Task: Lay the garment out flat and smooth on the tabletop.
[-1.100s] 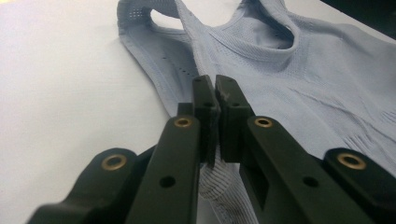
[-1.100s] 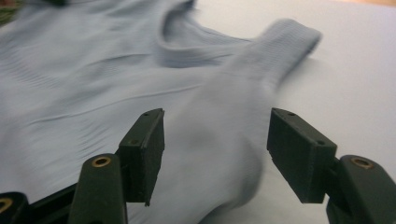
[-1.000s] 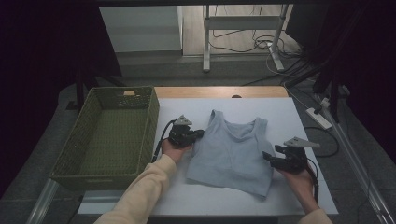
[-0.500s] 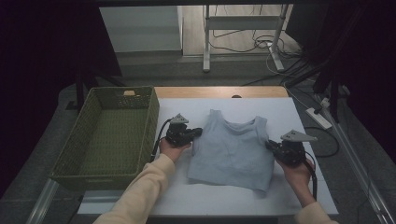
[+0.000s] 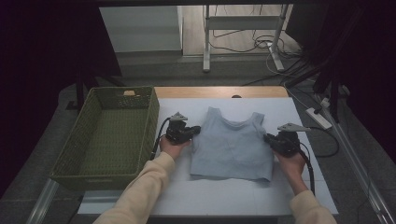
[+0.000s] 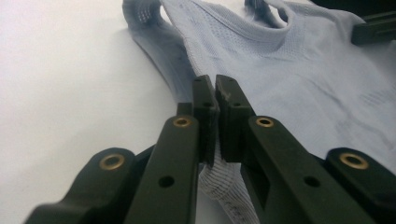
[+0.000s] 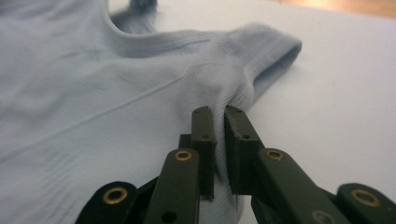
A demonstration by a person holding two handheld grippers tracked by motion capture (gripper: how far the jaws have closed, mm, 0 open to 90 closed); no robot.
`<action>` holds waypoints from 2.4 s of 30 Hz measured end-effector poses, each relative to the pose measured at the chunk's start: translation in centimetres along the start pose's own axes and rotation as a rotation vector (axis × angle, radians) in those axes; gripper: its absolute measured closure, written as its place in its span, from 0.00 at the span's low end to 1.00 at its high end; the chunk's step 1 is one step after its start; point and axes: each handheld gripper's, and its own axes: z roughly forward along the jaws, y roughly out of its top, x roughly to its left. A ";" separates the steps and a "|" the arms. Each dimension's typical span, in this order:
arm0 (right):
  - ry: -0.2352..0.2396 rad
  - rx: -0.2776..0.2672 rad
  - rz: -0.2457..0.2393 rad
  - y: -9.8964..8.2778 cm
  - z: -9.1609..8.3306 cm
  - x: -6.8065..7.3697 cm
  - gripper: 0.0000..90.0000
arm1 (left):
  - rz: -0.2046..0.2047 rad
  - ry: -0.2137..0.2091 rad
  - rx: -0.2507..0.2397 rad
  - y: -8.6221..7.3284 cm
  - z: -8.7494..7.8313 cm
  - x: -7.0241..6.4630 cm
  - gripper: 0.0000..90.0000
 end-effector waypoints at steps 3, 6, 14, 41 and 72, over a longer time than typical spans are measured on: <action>-0.010 0.020 -0.009 -0.3 0.5 0.0 0.90 | 0.003 0.000 0.002 0.0 0.0 -0.1 0.95; -0.014 0.026 -0.007 -0.5 0.5 0.0 0.87 | 0.012 0.007 0.003 0.0 0.0 -0.2 0.95; -0.039 -0.069 -0.033 0.6 -1.9 1.0 0.53 | 0.041 0.037 -0.031 0.4 -1.2 -1.0 0.61; 0.248 -0.009 -0.163 0.9 -1.5 9.4 0.46 | 0.119 -0.056 0.001 -0.6 -5.3 -5.2 0.48; 0.213 0.152 -0.228 0.5 2.9 11.6 0.38 | 0.134 -0.036 0.002 -1.7 -6.2 -5.1 0.33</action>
